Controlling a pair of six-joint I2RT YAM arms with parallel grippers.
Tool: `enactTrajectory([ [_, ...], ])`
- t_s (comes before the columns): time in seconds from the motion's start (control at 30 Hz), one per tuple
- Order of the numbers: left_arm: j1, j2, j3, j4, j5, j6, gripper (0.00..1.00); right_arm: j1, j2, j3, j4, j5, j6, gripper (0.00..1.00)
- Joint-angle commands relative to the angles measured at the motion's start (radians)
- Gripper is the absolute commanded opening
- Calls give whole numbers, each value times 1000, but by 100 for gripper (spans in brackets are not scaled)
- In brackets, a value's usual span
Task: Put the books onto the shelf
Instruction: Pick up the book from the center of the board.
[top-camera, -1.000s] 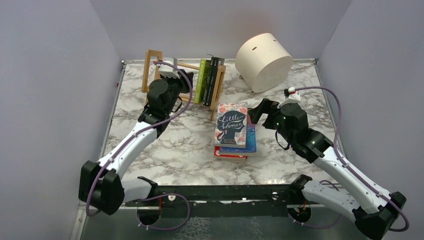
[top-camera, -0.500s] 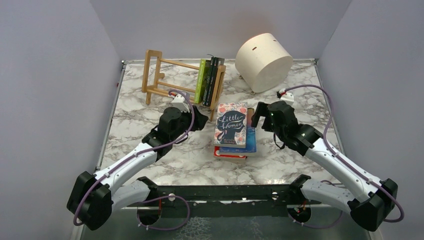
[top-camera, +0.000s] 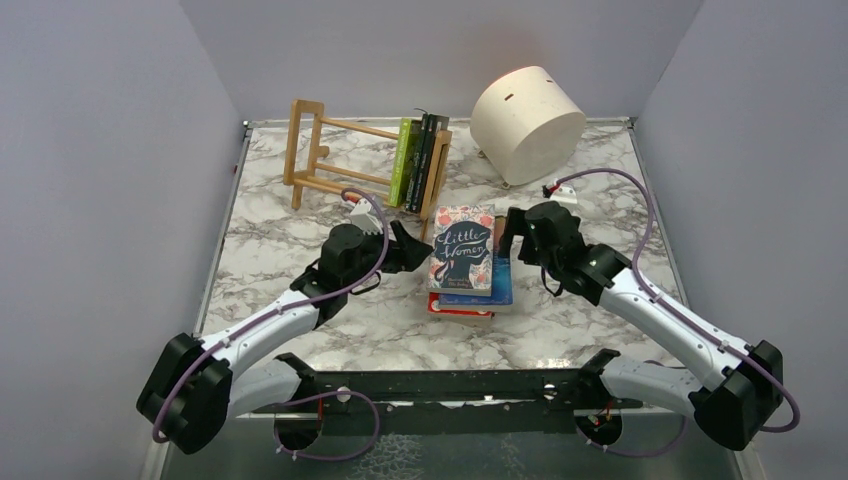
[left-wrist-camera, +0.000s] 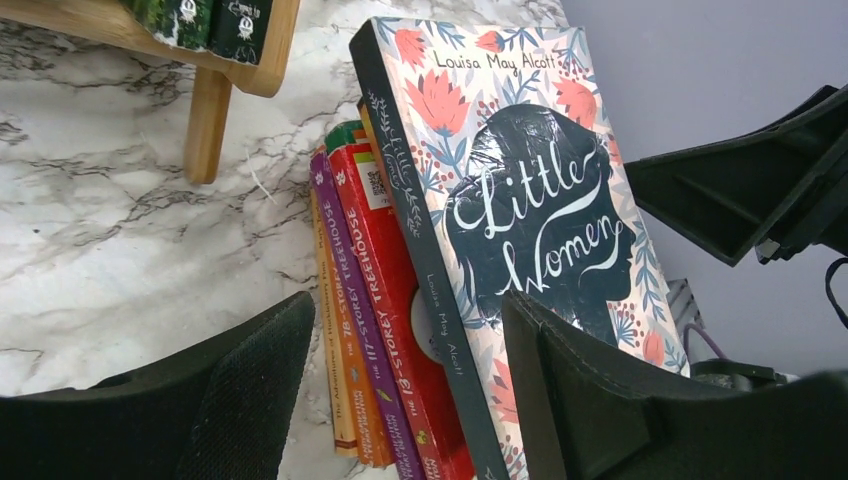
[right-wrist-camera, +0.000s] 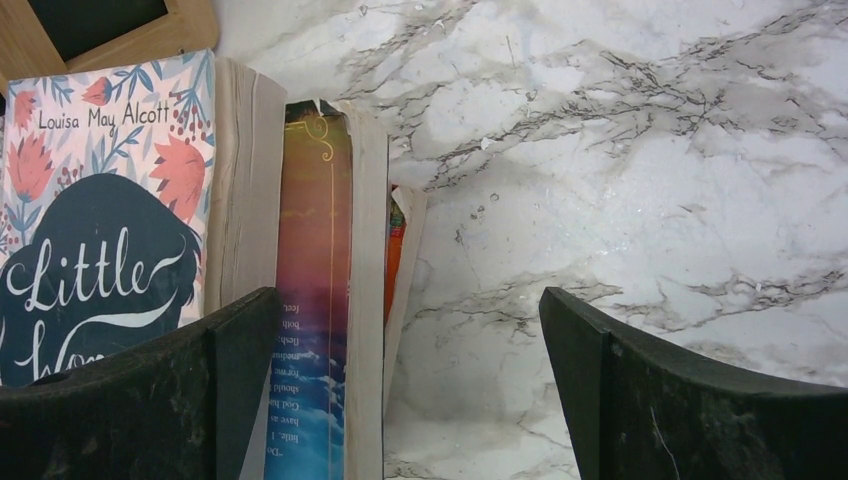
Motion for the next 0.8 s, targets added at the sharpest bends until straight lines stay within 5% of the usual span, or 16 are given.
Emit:
enactTrajectory([
  [0.0,-4,40,-9,97,58,-47,62,-2,14,-16,40,-18,-9,100],
  [0.77,-52,156,-83,379,13,-208,63,-2,49,-25,117,-121,-53,100],
])
